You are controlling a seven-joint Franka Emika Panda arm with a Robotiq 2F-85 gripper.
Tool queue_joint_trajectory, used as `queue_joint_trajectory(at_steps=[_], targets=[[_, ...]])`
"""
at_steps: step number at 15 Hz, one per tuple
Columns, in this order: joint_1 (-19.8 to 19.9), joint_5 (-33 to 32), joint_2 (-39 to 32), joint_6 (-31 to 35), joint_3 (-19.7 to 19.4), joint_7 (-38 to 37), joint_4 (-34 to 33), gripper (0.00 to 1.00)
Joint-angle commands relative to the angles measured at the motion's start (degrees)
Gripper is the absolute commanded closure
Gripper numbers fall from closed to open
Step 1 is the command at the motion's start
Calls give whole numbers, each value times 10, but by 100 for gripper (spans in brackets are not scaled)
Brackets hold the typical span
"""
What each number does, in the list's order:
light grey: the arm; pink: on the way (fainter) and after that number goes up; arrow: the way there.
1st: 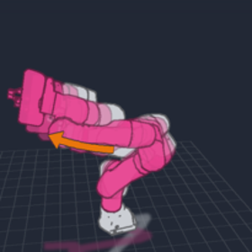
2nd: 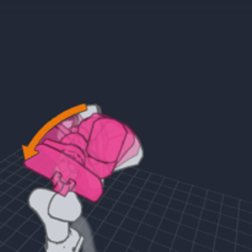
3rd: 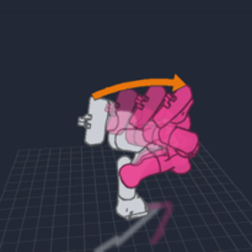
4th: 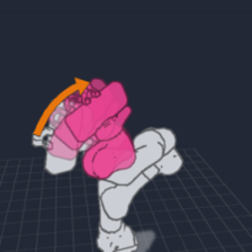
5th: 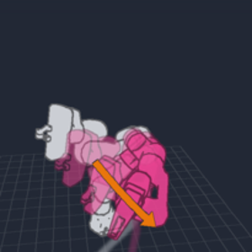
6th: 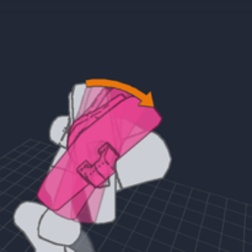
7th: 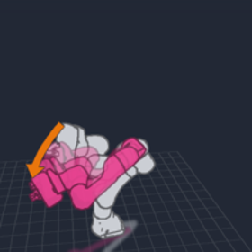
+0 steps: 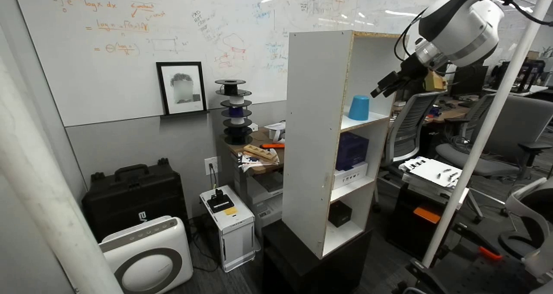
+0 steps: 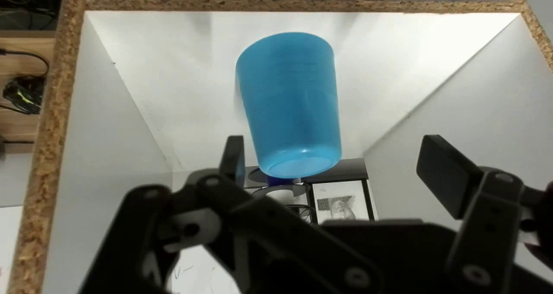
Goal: Pick up the light blue cup from the top compartment of the cabinet and put it on top of cabinet.
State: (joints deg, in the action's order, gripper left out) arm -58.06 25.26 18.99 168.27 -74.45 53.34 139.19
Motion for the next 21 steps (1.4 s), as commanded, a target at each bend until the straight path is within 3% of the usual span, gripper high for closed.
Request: queue_joint_trajectory(at_steps=[1, 6, 7, 8, 9, 10, 12, 15, 18, 21], targets=[[-148, 23, -3, 25, -121, 28, -44, 0], [-342, -13, 24, 42, -306, 9, -87, 0], [-374, -21, 25, 42, -339, 5, -94, 7], [-402, -30, 30, 43, -369, 3, -100, 25], [-423, -34, 36, 43, -390, 2, -106, 34], [-401, -131, 63, 51, -377, -70, -102, 42], [-399, -205, 75, 55, -379, -123, -107, 54], [-362, -279, 83, 48, -345, -191, -97, 54], [-290, -314, 75, 40, -271, -235, -57, 54], [-184, -326, 73, 44, -158, -268, -3, 54]])
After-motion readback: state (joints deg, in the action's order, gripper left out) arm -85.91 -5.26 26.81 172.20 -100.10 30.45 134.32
